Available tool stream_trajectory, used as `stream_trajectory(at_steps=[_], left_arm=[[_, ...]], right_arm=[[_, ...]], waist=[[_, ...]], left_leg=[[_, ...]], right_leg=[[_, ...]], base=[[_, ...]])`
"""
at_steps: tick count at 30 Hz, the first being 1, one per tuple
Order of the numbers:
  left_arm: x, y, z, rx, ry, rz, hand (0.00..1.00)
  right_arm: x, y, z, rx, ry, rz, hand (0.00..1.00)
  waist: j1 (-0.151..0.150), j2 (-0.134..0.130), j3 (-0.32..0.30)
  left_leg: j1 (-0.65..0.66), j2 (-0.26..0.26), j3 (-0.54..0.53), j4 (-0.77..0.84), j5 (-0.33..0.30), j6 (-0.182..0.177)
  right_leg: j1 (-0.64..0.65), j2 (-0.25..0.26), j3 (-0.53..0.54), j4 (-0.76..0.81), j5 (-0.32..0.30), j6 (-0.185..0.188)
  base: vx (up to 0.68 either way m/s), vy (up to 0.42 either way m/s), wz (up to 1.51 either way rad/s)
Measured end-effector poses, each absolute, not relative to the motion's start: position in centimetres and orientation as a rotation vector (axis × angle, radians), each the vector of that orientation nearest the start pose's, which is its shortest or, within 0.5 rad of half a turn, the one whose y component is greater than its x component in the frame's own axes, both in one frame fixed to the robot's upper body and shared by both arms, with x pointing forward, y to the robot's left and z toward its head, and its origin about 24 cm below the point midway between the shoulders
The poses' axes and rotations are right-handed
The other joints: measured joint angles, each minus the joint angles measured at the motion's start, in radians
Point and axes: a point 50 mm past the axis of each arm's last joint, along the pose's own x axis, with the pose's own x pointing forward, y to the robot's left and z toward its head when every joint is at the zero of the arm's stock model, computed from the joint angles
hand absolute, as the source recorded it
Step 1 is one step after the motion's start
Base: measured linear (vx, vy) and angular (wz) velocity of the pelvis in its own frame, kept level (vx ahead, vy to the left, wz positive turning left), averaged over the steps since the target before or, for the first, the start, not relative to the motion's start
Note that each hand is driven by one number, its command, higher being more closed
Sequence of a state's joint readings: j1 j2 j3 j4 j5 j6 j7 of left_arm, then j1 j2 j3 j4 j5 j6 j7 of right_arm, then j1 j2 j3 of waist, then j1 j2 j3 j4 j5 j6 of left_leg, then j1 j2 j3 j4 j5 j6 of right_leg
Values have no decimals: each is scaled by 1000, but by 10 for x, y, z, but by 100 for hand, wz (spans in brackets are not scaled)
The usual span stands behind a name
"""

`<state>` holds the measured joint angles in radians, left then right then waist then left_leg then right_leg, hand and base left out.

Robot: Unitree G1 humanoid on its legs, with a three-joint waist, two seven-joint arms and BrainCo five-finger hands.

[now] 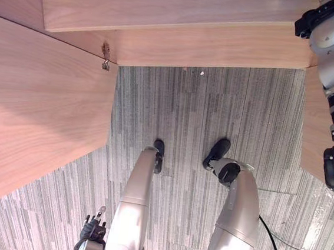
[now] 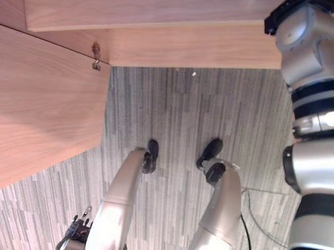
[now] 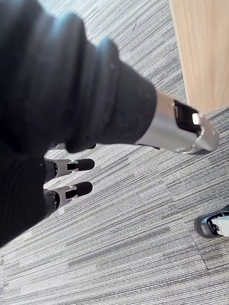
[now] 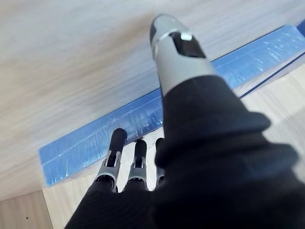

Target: Walk over to the cabinet, pick up the folder, carry it to the office cabinet, place the folder inside the office cabinet, then close the office cabinet door

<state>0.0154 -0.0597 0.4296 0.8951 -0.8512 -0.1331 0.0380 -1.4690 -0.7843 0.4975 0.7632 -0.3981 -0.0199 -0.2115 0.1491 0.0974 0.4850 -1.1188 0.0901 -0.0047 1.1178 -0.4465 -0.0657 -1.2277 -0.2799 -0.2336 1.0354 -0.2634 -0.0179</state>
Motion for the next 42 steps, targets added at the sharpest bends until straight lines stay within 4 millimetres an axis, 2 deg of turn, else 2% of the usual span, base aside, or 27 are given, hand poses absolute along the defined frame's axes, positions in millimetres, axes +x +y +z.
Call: stream_trajectory(at_steps=[5, 10, 13, 17, 21, 24, 30, 34, 35, 36, 37, 38, 40, 42], left_arm=[[141, 203, -138, -960, 603, 837, 0], [143, 202, -137, -951, 604, 828, 0], [141, 201, -138, -942, 612, 832, 0], [137, 208, -139, -918, 600, 864, 0], [131, 212, -141, -900, 614, 887, 0], [130, 212, -142, -884, 621, 878, 0], [128, 215, -142, -875, 614, 871, 0], [126, 219, -142, -863, 619, 871, 0], [126, 219, -142, -862, 616, 868, 0], [126, 219, -142, -861, 616, 867, 0], [126, 219, -142, -860, 616, 866, 0], [126, 219, -142, -858, 617, 865, 0], [126, 219, -142, -849, 620, 860, 0], [126, 219, -142, -841, 624, 855, 0]], right_arm=[[370, -207, 399, -1244, -736, -465, 0], [370, -212, 370, -1185, -696, -469, 0], [351, -198, 382, -1093, -850, -505, 0], [313, -180, 413, -902, -1116, -595, 0], [290, -161, 422, -787, -1271, -604, 0], [288, -155, 419, -774, -1298, -615, 0], [294, -152, 393, -769, -1255, -611, 0], [308, -150, 361, -850, -1170, -572, 0], [313, -146, 345, -882, -1129, -530, 0], [320, -143, 321, -908, -1063, -469, 0], [323, -142, 308, -921, -1025, -437, 0], [328, -138, 279, -935, -941, -370, 0], [331, -131, 236, -937, -816, -265, 0], [330, -126, 171, -921, -604, -137, 0]], waist=[[-1, -1, 0], [-8, -3, 2], [-26, -3, 2], [-36, -4, 1], [-35, -6, -2], [-35, -6, -3], [-34, -16, -18], [-33, -31, -41], [-39, -32, -41], [-42, -32, -42], [-42, -32, -42], [-43, -33, -43], [-47, -35, -46], [-49, -40, -76]], left_leg=[[13, -4, -1, -40, 26, -5], [125, -5, 1, -170, 77, -8], [200, -1, 16, -242, 101, -3], [280, -1, 28, -303, 119, -2], [307, -3, 36, -340, 134, -3], [311, -3, 37, -345, 136, -4], [318, -5, 39, -347, 138, -4], [325, -7, 40, -378, 155, -5], [344, -7, 40, -409, 171, -7], [373, -7, 40, -449, 187, -8], [389, -5, 39, -470, 196, -10], [428, -2, 40, -512, 214, -10], [487, 1, 42, -571, 238, -12], [566, 8, 45, -638, 259, -16]], right_leg=[[16, 0, -11, -34, 17, -12], [132, 11, -40, -150, 57, -23], [202, 25, -41, -220, 86, -23], [273, 34, -40, -273, 102, -19], [293, 35, -40, -295, 108, -19], [295, 35, -40, -293, 108, -19], [302, 32, -40, -295, 108, -19], [308, 35, -43, -324, 119, -20], [329, 39, -52, -354, 132, -21], [360, 46, -61, -393, 147, -20], [378, 51, -65, -413, 155, -19], [418, 63, -71, -456, 173, -18], [479, 76, -80, -517, 195, -17], [556, 97, -88, -585, 216, -15]], base=[[-9, 30, 5], [33, 28, 2], [47, 57, -11], [23, 56, -5], [16, 41, 1], [20, 46, 0], [0, 49, 1], [-4, 7, 1], [0, 0, 0], [29, 19, 3], [53, 8, -1], [53, -3, -5], [65, -3, -5], [80, -1, -7]])
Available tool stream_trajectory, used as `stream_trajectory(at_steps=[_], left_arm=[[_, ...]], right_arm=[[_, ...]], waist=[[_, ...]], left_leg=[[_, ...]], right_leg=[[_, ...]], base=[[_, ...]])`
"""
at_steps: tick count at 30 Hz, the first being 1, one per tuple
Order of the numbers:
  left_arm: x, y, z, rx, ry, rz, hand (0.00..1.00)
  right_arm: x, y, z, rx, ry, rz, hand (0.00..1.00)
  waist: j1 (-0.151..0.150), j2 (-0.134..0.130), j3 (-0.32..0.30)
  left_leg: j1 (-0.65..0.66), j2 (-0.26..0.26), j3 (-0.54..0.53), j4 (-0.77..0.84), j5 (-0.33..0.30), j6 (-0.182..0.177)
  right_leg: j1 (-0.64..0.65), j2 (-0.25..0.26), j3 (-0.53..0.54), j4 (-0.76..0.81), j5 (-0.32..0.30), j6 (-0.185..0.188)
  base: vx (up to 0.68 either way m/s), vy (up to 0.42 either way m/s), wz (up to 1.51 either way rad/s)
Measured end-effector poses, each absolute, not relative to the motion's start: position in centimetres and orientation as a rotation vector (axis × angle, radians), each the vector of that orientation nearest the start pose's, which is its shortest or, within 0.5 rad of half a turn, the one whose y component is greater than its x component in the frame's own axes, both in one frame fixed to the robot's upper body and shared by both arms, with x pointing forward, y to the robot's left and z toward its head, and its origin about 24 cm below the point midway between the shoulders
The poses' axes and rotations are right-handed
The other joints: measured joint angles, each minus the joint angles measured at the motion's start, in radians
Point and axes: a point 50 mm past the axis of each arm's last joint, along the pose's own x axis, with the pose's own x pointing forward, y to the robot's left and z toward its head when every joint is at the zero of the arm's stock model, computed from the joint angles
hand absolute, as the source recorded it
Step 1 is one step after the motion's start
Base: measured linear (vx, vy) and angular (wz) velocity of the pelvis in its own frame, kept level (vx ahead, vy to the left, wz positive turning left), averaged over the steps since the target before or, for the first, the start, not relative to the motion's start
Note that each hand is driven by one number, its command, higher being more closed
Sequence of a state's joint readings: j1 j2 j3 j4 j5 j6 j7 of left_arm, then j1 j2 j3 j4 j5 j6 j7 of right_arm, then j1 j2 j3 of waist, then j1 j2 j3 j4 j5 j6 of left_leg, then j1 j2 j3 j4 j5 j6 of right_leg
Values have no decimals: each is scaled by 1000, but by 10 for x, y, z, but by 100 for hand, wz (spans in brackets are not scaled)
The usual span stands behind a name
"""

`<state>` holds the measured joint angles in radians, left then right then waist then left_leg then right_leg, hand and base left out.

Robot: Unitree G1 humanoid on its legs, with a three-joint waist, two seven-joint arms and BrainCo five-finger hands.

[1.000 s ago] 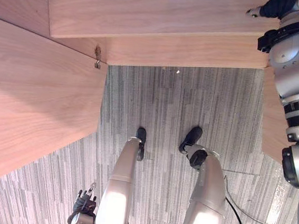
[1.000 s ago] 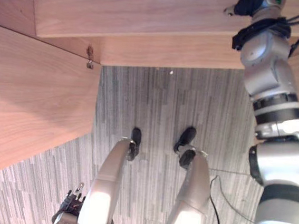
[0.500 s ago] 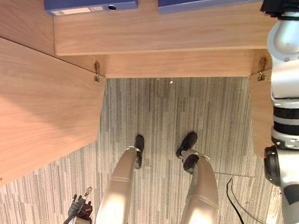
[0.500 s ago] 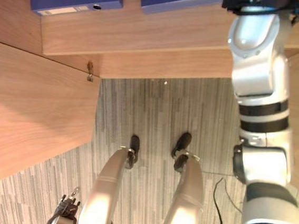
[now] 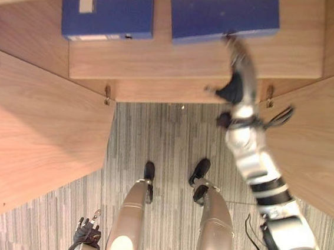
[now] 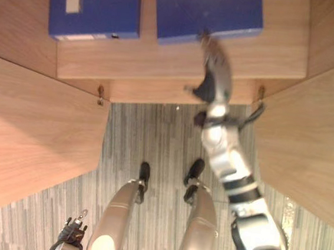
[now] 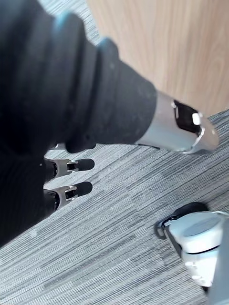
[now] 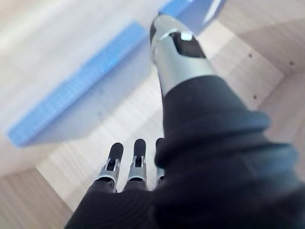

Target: Walk over to the cabinet, pick up the folder, carry it to the office cabinet, place the folder inside the office cabinet, then close the office cabinet door

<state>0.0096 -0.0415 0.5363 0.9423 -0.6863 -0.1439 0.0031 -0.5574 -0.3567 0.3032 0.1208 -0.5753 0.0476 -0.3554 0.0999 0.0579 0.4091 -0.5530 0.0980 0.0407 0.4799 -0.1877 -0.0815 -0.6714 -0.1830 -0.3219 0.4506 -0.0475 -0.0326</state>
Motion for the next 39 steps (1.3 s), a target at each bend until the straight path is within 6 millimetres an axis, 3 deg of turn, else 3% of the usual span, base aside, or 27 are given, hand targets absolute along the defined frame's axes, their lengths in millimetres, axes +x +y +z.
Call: stream_trajectory(at_steps=[1, 3, 5, 7, 8, 10, 11, 13, 16, 18, 23, 26, 35, 36, 37, 38, 39], left_arm=[[126, 219, -142, -840, 625, 855, 0], [123, 218, -143, -828, 642, 852, 0], [119, 216, -146, -811, 674, 845, 0], [116, 211, -149, -771, 729, 809, 0], [116, 210, -149, -761, 737, 801, 0], [116, 208, -150, -689, 773, 758, 0], [116, 209, -150, -677, 776, 752, 0], [110, 208, -152, -625, 817, 753, 0], [94, 201, -157, -592, 880, 766, 0], [88, 200, -159, -510, 929, 722, 0], [92, 194, -160, -379, 983, 619, 0], [102, 188, -159, -338, 992, 554, 0], [114, 175, -160, -271, 1021, 438, 0], [116, 175, -159, -270, 1019, 435, 0], [118, 175, -158, -270, 1013, 432, 0], [119, 175, -158, -271, 1011, 435, 0], [116, 176, -159, -276, 1017, 445, 0]], right_arm=[[327, -126, 153, -914, -541, -109, 0], [308, -129, 83, -868, -280, -17, 0], [289, -135, 38, -815, -92, 16, 0], [248, -149, -23, -666, 208, 4, 0], [236, -152, -37, -634, 282, 0, 0], [189, -163, -86, -526, 554, -19, 0], [178, -164, -96, -490, 617, -29, 0], [137, -173, -132, -268, 866, -175, 0], [117, -187, -145, -110, 976, -314, 0], [103, -192, -152, 2, 1033, -404, 0], [75, -202, -161, 157, 1116, -542, 0], [68, -204, -164, 251, 1131, -621, 0], [61, -206, -165, 508, 1087, -823, 0], [64, -206, -165, 546, 1071, -844, 0], [70, -207, -164, 606, 1039, -877, 0], [73, -208, -163, 629, 1024, -888, 0], [76, -210, -162, 693, 989, -930, 0]], waist=[[3, -2, -13], [2, -12, -43], [0, -20, -87], [-8, -27, -134], [-11, -29, -144], [-24, -42, -188], [-27, -45, -193], [-21, -50, -226], [-30, -40, -293], [-35, -39, -349], [-52, -39, -390], [-58, -38, -389], [-92, -41, -359], [-92, -39, -347], [-91, -30, -332], [-91, -25, -323], [-93, -23, -317]], left_leg=[[19, 4, 1, -14, 2, -1], [125, 18, 8, -64, 10, -7], [180, 28, 16, -87, 11, -8], [265, 45, 33, -102, 11, -9], [287, 50, 38, -102, 10, -9], [355, 70, 69, -95, 9, -10], [369, 76, 70, -86, 7, -10], [400, 86, 38, -24, -23, -3], [443, 86, -69, -40, -67, -3], [515, 96, -32, -147, -103, -12], [584, 46, 79, -227, -80, 0], [615, 29, 130, -261, -66, -5], [712, 24, 293, -285, -91, 5], [714, 28, 322, -283, -93, 6], [720, 38, 360, -289, -93, 6], [726, 45, 381, -290, -92, 6], [744, 51, 409, -289, -93, 4]], right_leg=[[22, 8, -2, -19, 5, 0], [129, 32, -7, -78, 13, 5], [184, 48, -7, -111, 17, 8], [281, 74, -6, -161, 21, 10], [309, 80, -6, -174, 24, 11], [397, 110, 6, -232, 27, 19], [417, 119, 13, -247, 32, 22], [466, 163, 78, -289, 49, 21], [487, 208, 144, -347, 78, 31], [488, 234, 193, -384, 102, 42], [522, 200, 279, -486, 217, 43], [522, 198, 330, -507, 249, 49], [529, 251, 470, -499, 258, 47], [510, 250, 449, -477, 240, 38], [469, 228, 320, -402, 184, -6], [447, 212, 252, -347, 151, -18], [399, 162, 125, -197, 89, -40]], base=[[97, 2, -11], [79, 2, -12], [92, 4, -13], [95, 5, -14], [59, -6, -12], [26, -22, -17], [-6, -39, -41], [-39, -22, -81], [-59, 60, -103], [-48, 135, -83], [-26, 132, -56], [7, 90, -54], [-3, 37, -50], [-54, 12, -66], [-51, 20, -72], [5, 46, -79], [60, 45, -52]])
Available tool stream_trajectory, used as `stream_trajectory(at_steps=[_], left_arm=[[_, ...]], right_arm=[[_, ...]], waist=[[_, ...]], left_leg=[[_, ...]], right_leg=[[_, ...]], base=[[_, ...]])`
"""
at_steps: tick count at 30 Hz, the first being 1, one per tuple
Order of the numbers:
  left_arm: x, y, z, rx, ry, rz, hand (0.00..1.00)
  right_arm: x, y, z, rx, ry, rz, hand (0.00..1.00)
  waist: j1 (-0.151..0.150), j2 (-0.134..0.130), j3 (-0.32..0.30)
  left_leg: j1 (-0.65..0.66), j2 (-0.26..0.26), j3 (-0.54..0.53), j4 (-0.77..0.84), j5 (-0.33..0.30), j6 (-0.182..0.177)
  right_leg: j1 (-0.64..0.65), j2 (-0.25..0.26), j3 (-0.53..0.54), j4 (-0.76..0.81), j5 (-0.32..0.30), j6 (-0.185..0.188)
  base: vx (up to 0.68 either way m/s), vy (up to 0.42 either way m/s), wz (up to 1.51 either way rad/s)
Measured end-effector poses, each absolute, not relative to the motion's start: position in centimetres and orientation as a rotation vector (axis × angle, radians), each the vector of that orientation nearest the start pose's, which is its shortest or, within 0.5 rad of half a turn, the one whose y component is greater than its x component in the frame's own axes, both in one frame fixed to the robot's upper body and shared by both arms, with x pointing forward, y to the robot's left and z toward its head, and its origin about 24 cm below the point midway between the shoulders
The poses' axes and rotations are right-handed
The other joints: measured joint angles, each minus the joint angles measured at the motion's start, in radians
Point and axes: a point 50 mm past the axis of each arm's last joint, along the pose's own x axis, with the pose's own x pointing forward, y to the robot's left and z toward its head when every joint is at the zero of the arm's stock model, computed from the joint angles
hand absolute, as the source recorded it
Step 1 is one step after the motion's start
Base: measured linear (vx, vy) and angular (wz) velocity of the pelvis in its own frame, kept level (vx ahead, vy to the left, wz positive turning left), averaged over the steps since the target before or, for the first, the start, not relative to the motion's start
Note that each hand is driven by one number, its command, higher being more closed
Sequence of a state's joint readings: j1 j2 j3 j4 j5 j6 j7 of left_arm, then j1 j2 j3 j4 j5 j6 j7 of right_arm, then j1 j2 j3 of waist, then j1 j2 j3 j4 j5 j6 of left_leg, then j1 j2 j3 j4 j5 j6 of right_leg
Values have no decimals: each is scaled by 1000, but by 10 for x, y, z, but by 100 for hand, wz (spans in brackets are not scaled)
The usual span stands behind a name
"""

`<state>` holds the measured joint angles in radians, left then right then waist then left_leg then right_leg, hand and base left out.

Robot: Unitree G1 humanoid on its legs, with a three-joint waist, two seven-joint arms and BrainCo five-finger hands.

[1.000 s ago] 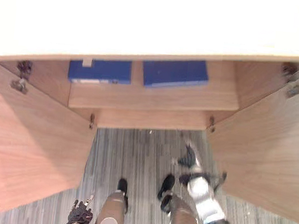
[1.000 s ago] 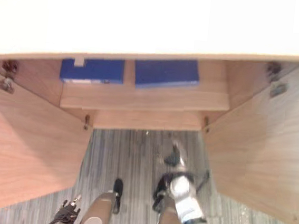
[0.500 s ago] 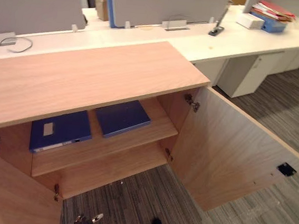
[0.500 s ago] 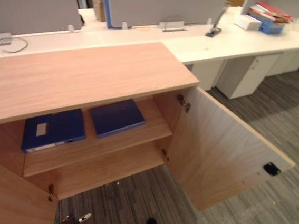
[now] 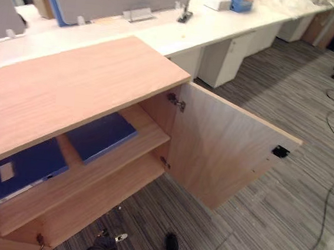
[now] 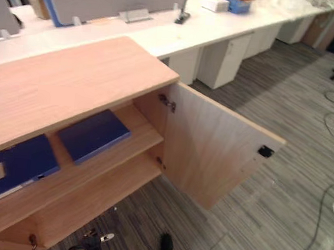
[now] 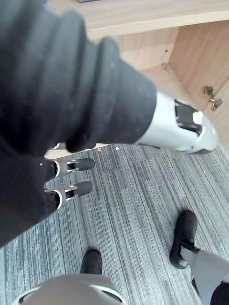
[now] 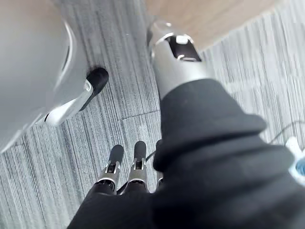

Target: Walk over to the cabinet, pick up the folder, carry it to the office cabinet, place the folder inside the office cabinet, then close the office cabinet door

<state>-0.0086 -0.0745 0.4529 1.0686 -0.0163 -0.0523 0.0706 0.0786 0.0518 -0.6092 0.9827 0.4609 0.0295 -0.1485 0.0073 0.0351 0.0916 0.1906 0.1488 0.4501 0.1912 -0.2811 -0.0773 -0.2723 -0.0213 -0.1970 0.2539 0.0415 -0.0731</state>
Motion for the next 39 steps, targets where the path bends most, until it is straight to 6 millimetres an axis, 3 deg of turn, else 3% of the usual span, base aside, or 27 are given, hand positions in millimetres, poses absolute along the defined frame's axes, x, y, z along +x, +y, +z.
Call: stream_trajectory(at_steps=[2, 4, 5, 6, 7, 8, 9, 11, 13, 17, 20, 24, 26, 27, 30, 31, 33, 36, 37, 39], left_arm=[[112, 177, -160, -294, 1032, 463, 0], [107, 180, -162, -335, 1042, 508, 0], [103, 182, -163, -356, 1047, 535, 0], [101, 180, -164, -373, 1055, 540, 0], [101, 177, -164, -384, 1063, 532, 0], [102, 178, -164, -388, 1059, 539, 0], [97, 189, -165, -381, 1064, 569, 0], [73, 194, -170, -402, 1129, 627, 0], [60, 199, -172, -422, 1151, 669, 0], [59, 200, -172, -397, 1161, 654, 0], [67, 198, -171, -321, 1168, 565, 0], [76, 200, -168, -212, 1159, 472, 0], [80, 199, -167, -178, 1148, 439, 0], [80, 200, -167, -170, 1146, 436, 0], [78, 208, -165, -127, 1135, 430, 0], [77, 210, -165, -117, 1136, 428, 0], [71, 215, -165, -93, 1147, 428, 0], [63, 216, -166, -91, 1158, 436, 0], [60, 215, -166, -92, 1167, 434, 0], [52, 214, -167, -91, 1185, 435, 0]], right_arm=[[70, -209, -164, 840, 934, -1035, 0], [72, -210, -164, 935, 886, -1103, 0], [75, -209, -164, 981, 862, -1132, 0], [76, -210, -164, 1009, 844, -1163, 0], [71, -213, -164, 1062, 823, -1234, 0], [68, -213, -165, 1087, 821, -1267, 0], [55, -208, -170, 1138, 854, -1341, 0], [50, -212, -172, 1202, 832, -1419, 0], [48, -211, -173, 1244, 820, -1475, 0], [42, -206, -175, 1265, 844, -1520, 0], [59, -209, -173, 1152, 898, -1389, 0], [109, -223, -156, 996, 800, -1164, 0], [150, -245, -133, 912, 658, -1060, 0], [159, -252, -126, 890, 618, -1039, 0], [215, -287, -74, 700, 409, -882, 0], [224, -293, -65, 671, 376, -862, 0], [260, -310, -25, 554, 268, -775, 0], [299, -315, 17, 449, 176, -667, 0], [309, -313, 27, 417, 163, -632, 0], [318, -314, 37, 418, 144, -635, 0]], waist=[[-9, -6, 2], [-11, -11, 2], [-3, -14, 0], [-5, -5, -9], [-16, 5, -15], [-18, 5, -11], [-9, -22, -14], [-7, -18, -36], [-16, -16, -35], [-17, -18, -39], [-21, -10, -40], [-20, -9, -38], [-17, -4, -29], [-15, -4, -29], [-15, -2, -24], [-15, -2, -24], [-15, 1, -20], [-9, 6, 7], [-9, 16, 14], [3, 24, 21]], left_leg=[[45, -20, 23, 7, -3, -3], [51, -13, 45, 61, 6, 21], [49, -20, 45, 60, 2, 69], [54, -24, 48, 20, 4, 78], [65, -15, 45, -29, 22, 58], [70, -16, 38, -43, 25, 47], [100, -33, 31, -58, 22, 18], [88, -5, 24, -41, 54, 42], [69, -6, -71, -50, 59, 41], [22, -4, -127, -86, 65, 38], [15, -20, -142, -108, 81, 16], [2, -49, -147, -102, 90, 6], [1, -65, -168, -100, 90, 6], [1, -67, -172, -99, 90, 6], [-7, -82, -186, -87, 90, 6], [-15, -84, -189, -76, 90, 6], [-47, -102, -200, -17, 90, 6], [-79, -95, -238, -14, 34, 34], [-95, -73, -243, -62, 62, 18], [-99, -78, -244, -65, 94, 29]], right_leg=[[-2, -52, -117, 140, -85, -16], [-8, -35, -112, 163, -80, -30], [-3, -22, -103, 127, -76, -34], [-3, -1, -105, 93, -82, -30], [-21, -54, -220, 164, -192, -33], [-31, -97, -271, 242, -228, -32], [-21, -122, -246, 274, -224, 2], [17, -55, -223, 149, -184, 10], [95, 5, -213, -25, -110, 5], [158, 54, -206, -138, -68, 4], [178, 60, -204, -207, -23, 12], [219, 57, -184, -329, 60, 17], [224, 43, -179, -344, 78, 21], [225, 40, -180, -344, 78, 21], [226, 23, -183, -344, 82, 26], [225, 18, -185, -344, 82, 26], [226, -10, -186, -342, 89, 36], [248, -44, -193, -339, 97, 49], [251, -41, -198, -339, 100, 57], [256, -49, -196, -339, 106, 73]], base=[[153, 32, -59], [122, -12, -96], [59, -33, -101], [71, -36, -75], [69, -20, -20], [111, -14, 4], [108, -61, -22], [92, -175, -53], [11, -132, -34], [-32, -4, -10], [46, 69, -1], [22, 98, -9], [-18, 126, -1], [-7, 103, 8], [6, 86, 6], [5, 72, 8], [6, 71, 9], [-11, 71, 15], [-77, 96, 6], [-49, 105, 11]])
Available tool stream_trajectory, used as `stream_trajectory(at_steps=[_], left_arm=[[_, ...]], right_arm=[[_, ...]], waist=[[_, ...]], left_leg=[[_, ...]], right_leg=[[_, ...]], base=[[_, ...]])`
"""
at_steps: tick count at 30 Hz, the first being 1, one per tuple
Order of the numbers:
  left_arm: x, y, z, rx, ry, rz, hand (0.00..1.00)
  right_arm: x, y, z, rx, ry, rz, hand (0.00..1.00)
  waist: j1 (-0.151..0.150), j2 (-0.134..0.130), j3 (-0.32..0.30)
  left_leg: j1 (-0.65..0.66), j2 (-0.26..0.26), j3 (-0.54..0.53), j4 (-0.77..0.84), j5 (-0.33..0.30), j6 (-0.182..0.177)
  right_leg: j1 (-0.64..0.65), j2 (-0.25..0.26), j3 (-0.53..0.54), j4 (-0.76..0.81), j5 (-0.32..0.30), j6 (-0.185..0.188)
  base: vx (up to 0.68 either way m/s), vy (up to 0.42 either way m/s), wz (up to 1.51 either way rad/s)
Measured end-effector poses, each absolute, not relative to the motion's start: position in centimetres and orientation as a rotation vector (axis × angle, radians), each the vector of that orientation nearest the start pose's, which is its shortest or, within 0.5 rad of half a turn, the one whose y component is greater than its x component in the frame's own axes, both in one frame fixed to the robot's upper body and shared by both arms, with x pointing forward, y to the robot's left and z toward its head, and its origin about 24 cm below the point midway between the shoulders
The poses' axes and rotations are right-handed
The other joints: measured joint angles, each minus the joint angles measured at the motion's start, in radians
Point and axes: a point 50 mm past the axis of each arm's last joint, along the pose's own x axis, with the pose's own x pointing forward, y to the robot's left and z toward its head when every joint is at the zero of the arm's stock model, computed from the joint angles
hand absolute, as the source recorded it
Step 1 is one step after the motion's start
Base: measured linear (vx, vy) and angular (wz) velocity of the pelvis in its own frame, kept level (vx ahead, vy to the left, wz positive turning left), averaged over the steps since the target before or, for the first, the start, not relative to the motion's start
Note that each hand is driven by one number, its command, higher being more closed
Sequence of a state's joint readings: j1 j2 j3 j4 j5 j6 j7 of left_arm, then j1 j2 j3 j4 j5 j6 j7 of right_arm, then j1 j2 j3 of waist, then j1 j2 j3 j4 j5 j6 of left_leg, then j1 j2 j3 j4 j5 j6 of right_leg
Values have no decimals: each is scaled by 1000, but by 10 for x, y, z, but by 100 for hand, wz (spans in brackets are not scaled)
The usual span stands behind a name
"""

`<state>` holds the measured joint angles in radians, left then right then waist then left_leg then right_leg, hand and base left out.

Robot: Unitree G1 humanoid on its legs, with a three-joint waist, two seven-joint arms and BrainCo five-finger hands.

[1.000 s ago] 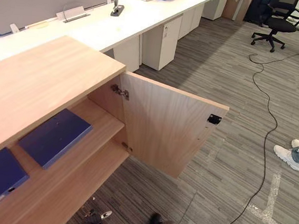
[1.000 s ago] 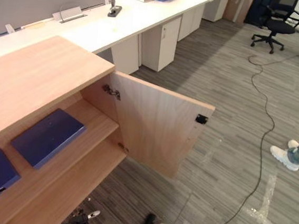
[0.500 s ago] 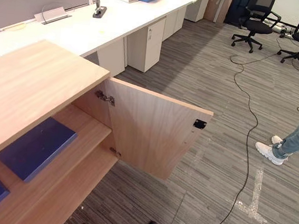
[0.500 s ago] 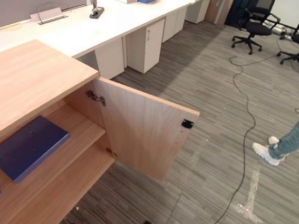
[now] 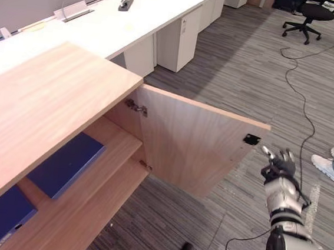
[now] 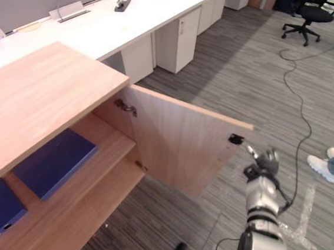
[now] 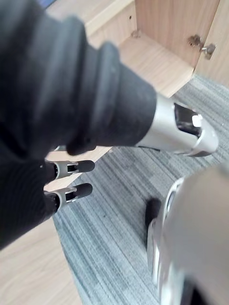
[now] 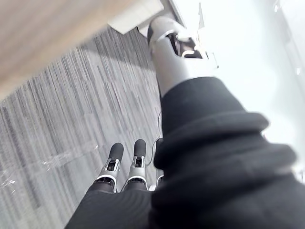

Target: Walk over to the cabinet, pick up the folder, carry it to the office cabinet, place the folder inside the office cabinet, then close the office cabinet door

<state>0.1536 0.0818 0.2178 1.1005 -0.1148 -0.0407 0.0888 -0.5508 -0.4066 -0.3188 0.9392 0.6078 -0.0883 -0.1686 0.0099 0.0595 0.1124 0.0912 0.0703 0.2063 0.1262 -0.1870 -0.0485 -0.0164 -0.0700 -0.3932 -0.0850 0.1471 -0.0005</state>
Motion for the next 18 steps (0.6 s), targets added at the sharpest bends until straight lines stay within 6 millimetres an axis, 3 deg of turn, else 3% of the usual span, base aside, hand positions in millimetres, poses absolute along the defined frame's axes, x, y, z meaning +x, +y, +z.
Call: stream_trajectory(at_steps=[2, 5, 9, 14, 16, 18], left_arm=[[44, 214, -168, -91, 1201, 437, 0], [39, 215, -169, -89, 1214, 440, 0], [45, 213, -168, -80, 1192, 421, 0], [48, 213, -167, -77, 1179, 414, 0], [48, 214, -166, -74, 1174, 409, 0], [48, 217, -166, -62, 1172, 396, 0]], right_arm=[[316, -331, 45, 364, 148, -658, 0], [322, -330, 51, 290, 167, -629, 0], [345, -314, 75, 5, 181, -448, 0], [352, -299, 82, -311, 226, -258, 0], [354, -289, 85, -446, 234, -134, 0], [353, -267, 87, -658, 243, 97, 0]], waist=[[6, 2, 2], [-2, 3, 3], [-8, 4, 3], [-19, 0, 6], [-24, -4, 8], [-27, -14, 15]], left_leg=[[-1, -20, -6, -4, 2, 3], [-2, -28, -15, -4, 2, 3], [-2, -28, -39, -9, 5, 0], [1, -25, -44, -25, 16, -3], [7, -20, -41, -37, 20, -2], [13, -6, -30, -46, 24, -3]], right_leg=[[-3, -17, 0, 0, 2, 5], [-3, -25, -2, 0, 4, 5], [-2, -30, -11, 0, 4, 5], [-3, -27, -12, 0, 8, 10], [-4, -19, -8, -1, 8, 11], [-10, -3, 7, -5, 7, 12]], base=[[18, 125, 12], [26, 73, 1], [-13, 17, 5], [-59, -13, 1], [-85, -43, -10], [-104, -74, -21]])
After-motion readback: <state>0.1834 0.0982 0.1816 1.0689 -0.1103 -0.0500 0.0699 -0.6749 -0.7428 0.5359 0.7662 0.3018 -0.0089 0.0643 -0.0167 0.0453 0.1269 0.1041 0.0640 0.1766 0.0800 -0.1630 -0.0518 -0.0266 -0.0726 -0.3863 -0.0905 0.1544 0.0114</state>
